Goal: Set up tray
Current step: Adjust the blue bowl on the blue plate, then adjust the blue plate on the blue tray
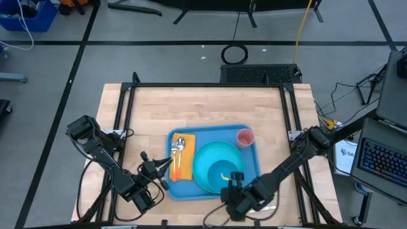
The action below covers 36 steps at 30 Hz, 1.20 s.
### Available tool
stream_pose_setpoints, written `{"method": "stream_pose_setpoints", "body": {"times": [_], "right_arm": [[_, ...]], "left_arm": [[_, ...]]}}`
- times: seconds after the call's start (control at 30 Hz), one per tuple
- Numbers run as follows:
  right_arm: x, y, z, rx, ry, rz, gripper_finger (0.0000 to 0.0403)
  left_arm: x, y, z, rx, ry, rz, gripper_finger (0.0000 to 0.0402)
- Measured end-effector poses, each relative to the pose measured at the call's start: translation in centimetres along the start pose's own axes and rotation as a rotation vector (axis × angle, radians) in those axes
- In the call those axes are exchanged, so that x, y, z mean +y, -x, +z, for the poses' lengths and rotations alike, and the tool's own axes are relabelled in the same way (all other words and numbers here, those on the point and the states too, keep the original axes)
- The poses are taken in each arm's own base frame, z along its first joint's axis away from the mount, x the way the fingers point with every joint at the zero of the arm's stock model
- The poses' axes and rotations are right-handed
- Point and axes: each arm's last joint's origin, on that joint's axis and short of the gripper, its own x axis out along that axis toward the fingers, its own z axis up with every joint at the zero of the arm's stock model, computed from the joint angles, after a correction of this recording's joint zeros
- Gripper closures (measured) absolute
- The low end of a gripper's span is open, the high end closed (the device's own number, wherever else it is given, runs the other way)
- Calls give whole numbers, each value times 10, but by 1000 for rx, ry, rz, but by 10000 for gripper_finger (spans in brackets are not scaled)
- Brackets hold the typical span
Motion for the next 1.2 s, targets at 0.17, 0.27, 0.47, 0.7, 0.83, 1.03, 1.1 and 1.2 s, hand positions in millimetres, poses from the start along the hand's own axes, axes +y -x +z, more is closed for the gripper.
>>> {"method": "stream_pose_setpoints", "body": {"times": [0.17, 0.27, 0.47, 0.7, 0.83, 1.03, 1.1, 1.2], "right_arm": [[-13, -17, 3, 46, -26, 31, 399], [-20, -29, -2, 88, -25, 75, 401], [-28, -37, -3, 81, -15, 39, 402], [-38, -41, 2, 47, 15, -14, 403], [-42, -45, 6, 13, 35, -8, 403], [-42, -45, 7, -23, 41, -40, 403], [-39, -45, 7, -20, 41, -8, 403], [-32, -44, 6, -11, 40, 67, 403]], "left_arm": [[0, 0, 0, 2, 3, 0, 357], [0, 0, 0, 8, 2, 0, 357], [-2, 0, 0, 8, -13, -3, 357], [-1, 0, 0, 2, -16, -3, 357], [-2, 0, 0, 3, -16, -3, 357], [-1, 0, 0, 9, -16, -3, 357], [-1, 0, 0, 11, -16, -3, 357], [-1, 0, 0, 11, -16, -3, 357]]}}
